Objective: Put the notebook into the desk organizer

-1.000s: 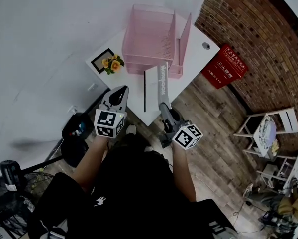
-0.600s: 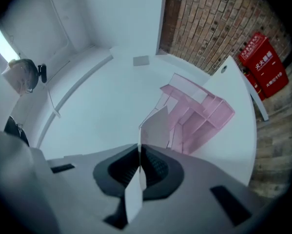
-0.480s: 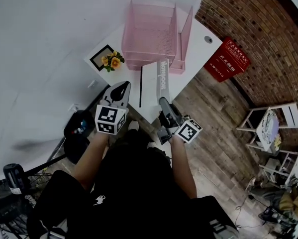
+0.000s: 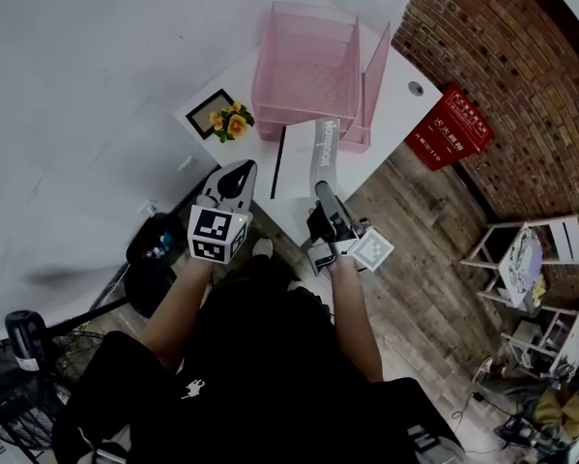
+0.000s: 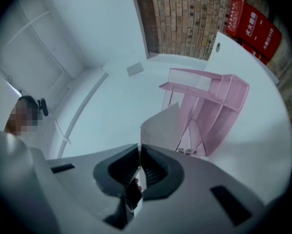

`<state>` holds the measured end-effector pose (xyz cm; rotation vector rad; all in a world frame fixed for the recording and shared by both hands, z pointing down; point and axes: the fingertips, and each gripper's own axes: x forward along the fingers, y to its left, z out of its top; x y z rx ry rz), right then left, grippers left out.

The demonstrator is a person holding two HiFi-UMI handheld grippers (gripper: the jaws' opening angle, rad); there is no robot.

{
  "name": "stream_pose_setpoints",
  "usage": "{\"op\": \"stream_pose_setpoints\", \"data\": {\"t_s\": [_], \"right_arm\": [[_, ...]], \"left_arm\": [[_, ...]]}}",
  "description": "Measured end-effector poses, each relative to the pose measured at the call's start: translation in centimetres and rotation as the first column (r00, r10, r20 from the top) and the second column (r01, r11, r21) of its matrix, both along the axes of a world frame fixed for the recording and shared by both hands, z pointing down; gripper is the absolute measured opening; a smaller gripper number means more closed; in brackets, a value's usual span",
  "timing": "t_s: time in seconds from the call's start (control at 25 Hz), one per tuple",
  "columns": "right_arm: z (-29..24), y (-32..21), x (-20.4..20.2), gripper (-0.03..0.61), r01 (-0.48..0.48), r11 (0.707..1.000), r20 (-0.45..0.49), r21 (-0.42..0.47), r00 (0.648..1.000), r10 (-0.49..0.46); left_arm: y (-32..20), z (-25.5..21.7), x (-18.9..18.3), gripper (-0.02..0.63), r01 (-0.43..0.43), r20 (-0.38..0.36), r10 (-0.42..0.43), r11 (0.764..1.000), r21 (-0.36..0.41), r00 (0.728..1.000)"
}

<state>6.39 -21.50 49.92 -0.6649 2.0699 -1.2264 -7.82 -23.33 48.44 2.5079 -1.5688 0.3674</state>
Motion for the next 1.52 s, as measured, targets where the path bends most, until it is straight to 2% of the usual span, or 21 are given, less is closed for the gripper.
{"op": "stream_pose_setpoints", "data": {"t_s": [0.16, 0.32, 0.56, 0.76, 1.04, 1.28, 1.52], "right_arm": [[0.5, 0.2, -0.6, 0.011, 0.005, 0.999, 0.069, -0.04, 0.998, -0.002], [0.7, -0.2, 0.0, 0.011, 0.0, 1.0, 0.114, -0.027, 0.993, 0.003], [0.5, -1.1, 1.0, 0.011, -0.021, 1.0, 0.251, -0.023, 0.968, 0.026], [0.5, -2.1, 1.6, 0.009, -0.032, 0.999, 0.297, -0.003, 0.955, 0.031], [4.0, -4.4, 0.5, 0.011, -0.057, 0.994, 0.263, -0.092, 0.962, 0.08], [6.6, -6.2, 0.6, 0.011, -0.107, 0.977, 0.242, -0.185, 0.958, 0.151], [7.8, -7.8, 0.4, 0.012, -0.17, 0.959, 0.139, -0.228, 0.969, 0.205]], "left_arm": [[-0.2, 0.2, -0.3, 0.003, -0.007, 0.003, 0.007, 1.0, -0.005, 1.0], [-0.6, 0.1, 0.1, 0.003, -0.021, 0.003, 0.021, 1.0, -0.002, 1.0], [-0.5, 0.1, -0.1, 0.003, -0.026, 0.012, 0.026, 1.0, 0.004, 1.0], [-0.5, 0.0, -0.4, 0.003, -0.016, 0.018, 0.016, 1.0, 0.004, 1.0], [-1.1, 0.4, -0.8, 0.003, -0.019, 0.022, 0.02, 1.0, -0.004, 1.0], [-2.0, 0.8, -1.0, 0.003, -0.035, 0.018, 0.035, 0.999, -0.013, 0.999], [-3.0, 1.2, -1.0, 0.003, -0.061, 0.013, 0.062, 0.998, -0.023, 0.998]]}}
